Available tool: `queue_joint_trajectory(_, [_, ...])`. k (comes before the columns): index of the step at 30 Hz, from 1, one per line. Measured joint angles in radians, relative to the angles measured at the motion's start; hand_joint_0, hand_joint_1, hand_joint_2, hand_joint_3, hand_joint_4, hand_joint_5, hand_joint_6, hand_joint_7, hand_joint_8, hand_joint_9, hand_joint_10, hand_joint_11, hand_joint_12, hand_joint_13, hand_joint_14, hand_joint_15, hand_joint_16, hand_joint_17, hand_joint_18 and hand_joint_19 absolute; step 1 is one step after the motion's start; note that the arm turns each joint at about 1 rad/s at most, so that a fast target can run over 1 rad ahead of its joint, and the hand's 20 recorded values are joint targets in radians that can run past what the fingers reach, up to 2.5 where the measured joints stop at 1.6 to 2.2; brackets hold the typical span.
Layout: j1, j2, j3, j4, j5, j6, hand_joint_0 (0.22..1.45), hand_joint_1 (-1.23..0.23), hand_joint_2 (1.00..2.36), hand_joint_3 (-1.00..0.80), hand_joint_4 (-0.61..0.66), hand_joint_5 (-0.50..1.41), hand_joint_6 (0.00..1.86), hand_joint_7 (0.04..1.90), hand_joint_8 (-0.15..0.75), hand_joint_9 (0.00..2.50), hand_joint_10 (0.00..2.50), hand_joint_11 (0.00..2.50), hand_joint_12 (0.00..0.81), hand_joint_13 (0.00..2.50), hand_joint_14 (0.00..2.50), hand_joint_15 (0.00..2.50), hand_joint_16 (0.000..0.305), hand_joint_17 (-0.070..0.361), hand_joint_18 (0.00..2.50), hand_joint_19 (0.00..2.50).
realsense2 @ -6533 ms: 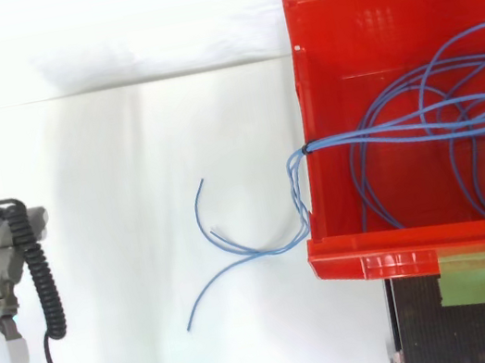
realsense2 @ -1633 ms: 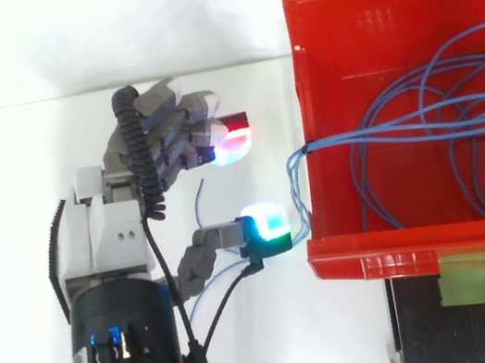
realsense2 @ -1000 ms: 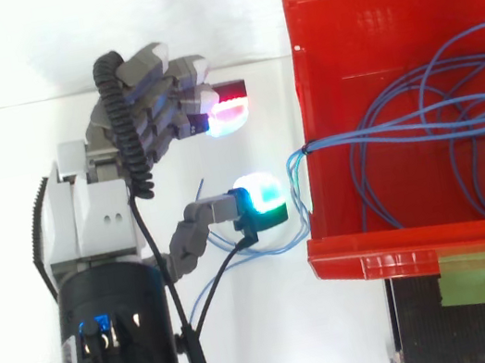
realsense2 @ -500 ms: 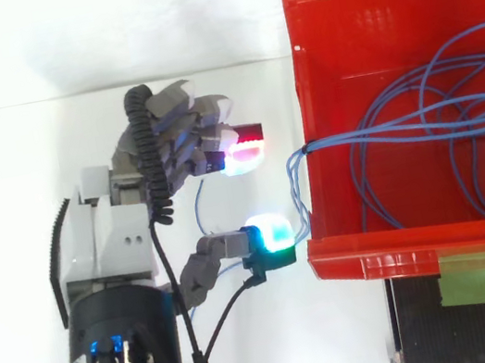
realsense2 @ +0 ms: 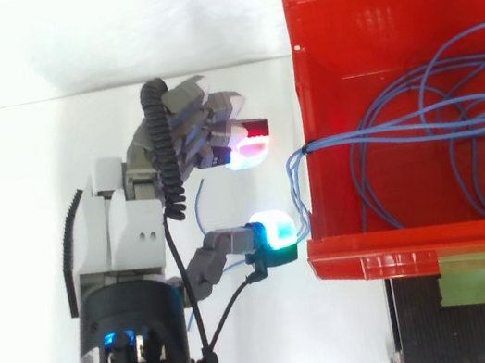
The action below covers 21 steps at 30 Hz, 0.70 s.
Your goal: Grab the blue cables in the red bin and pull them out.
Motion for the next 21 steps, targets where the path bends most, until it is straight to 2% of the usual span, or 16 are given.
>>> queue_joint_trajectory(7, [0.001,0.000,-0.028,0.040,-0.001,0.000,0.77,-1.03,1.00,-1.00,0.02,0.59,0.01,0.60,0.228,0.76,0.02,0.96,0.338,0.66,0.02,0.60,0.046,0.103,0.47,0.47])
queue_joint_trajectory(14, [0.000,0.000,-0.031,0.092,-0.002,-0.001,0.77,-1.04,1.00,-1.00,0.03,0.53,0.01,0.46,0.226,0.75,0.02,0.94,0.339,0.66,0.02,0.59,0.046,0.103,0.47,0.47])
queue_joint_trajectory(21, [0.000,0.000,-0.032,0.126,-0.002,-0.014,0.77,-1.04,1.00,-1.00,0.02,0.50,0.01,0.43,0.226,0.73,0.02,0.93,0.338,0.66,0.02,0.60,0.046,0.103,0.47,0.47])
